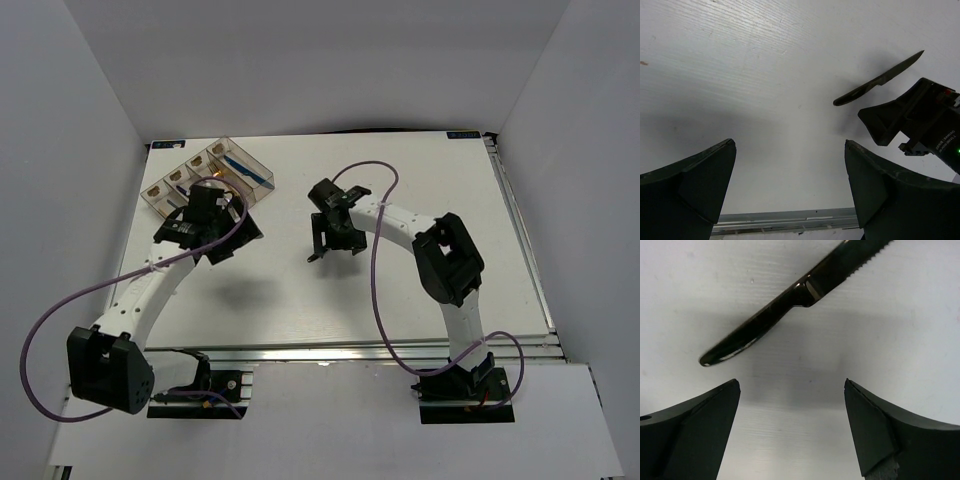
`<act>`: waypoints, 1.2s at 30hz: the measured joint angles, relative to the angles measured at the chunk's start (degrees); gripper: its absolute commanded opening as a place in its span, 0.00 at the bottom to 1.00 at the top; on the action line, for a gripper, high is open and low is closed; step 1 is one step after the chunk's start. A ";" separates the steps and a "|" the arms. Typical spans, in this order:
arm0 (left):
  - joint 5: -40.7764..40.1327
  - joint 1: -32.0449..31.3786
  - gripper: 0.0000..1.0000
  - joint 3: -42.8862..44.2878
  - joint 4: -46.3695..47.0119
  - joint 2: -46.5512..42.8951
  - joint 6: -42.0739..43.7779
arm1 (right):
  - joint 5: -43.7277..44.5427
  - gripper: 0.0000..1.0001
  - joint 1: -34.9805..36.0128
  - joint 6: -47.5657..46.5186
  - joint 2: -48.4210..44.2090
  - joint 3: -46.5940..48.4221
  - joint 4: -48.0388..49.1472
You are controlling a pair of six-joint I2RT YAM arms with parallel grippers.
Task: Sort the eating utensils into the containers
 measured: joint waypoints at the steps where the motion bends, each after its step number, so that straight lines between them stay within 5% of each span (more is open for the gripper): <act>1: -0.22 0.00 0.98 0.00 -0.37 -0.39 0.09 | 1.36 0.89 0.48 3.10 0.31 0.94 -0.98; 13: -1.22 0.00 0.98 0.02 -3.54 -2.71 1.97 | 12.74 0.89 4.42 26.16 13.81 21.86 -12.44; 18: -1.36 0.00 0.98 0.02 -4.74 -2.99 3.21 | 13.00 0.85 4.72 30.51 13.42 16.96 -11.98; 24: -1.31 0.00 0.98 0.26 -5.73 -2.99 4.50 | 9.20 0.78 3.91 27.91 3.82 0.13 -2.12; 36: -1.01 0.00 0.98 1.20 -6.21 -2.99 5.27 | 2.99 0.73 1.66 8.50 -0.46 -6.86 5.97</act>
